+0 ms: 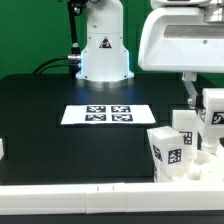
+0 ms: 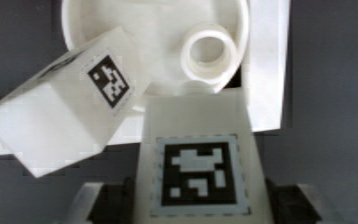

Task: Assemble stool

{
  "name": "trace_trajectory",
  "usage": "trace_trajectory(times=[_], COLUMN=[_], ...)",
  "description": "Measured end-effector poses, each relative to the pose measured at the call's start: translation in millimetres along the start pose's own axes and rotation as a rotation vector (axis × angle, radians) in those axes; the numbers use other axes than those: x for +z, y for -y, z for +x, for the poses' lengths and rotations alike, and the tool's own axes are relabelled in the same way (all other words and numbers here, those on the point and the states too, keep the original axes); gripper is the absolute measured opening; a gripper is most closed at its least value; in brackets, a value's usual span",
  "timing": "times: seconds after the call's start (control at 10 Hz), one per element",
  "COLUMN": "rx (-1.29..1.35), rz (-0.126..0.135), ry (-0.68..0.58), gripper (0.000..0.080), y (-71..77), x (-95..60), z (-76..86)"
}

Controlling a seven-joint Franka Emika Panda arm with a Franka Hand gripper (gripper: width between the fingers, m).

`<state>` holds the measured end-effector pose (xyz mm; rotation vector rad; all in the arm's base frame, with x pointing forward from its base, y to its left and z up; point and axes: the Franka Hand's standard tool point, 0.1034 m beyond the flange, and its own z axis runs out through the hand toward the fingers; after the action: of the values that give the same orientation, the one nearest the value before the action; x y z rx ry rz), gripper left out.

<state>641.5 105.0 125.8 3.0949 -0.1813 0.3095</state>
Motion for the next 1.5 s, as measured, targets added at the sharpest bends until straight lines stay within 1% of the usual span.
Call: trace_trajectory(times=[0.1,0.2,0.3,0.4,0.6,1.0,1.5], rx=[0.0,-0.012,-0.048,-0.052,-0.056,-0.066,-0.069], rz=[0.0,-0.006,-0.025,-0.029,-0.031,-0.025,-0.022], ry=[-0.001,-0.001,0.001,0.004,0.007,0.01,-0.011], gripper=[0.0337,0.0337,0.0337,0.0337,0.0337,0.0337,0.0337], y=[0.1,1.1,6.2,6.9,8.5,17.8,15.6], x=[-0.4,1.8,10.7,20.4,28.0,31.3,32.3], z=[0.7,-0.8,-6.4,-10.1,-13.6,-18.7,-15.0])
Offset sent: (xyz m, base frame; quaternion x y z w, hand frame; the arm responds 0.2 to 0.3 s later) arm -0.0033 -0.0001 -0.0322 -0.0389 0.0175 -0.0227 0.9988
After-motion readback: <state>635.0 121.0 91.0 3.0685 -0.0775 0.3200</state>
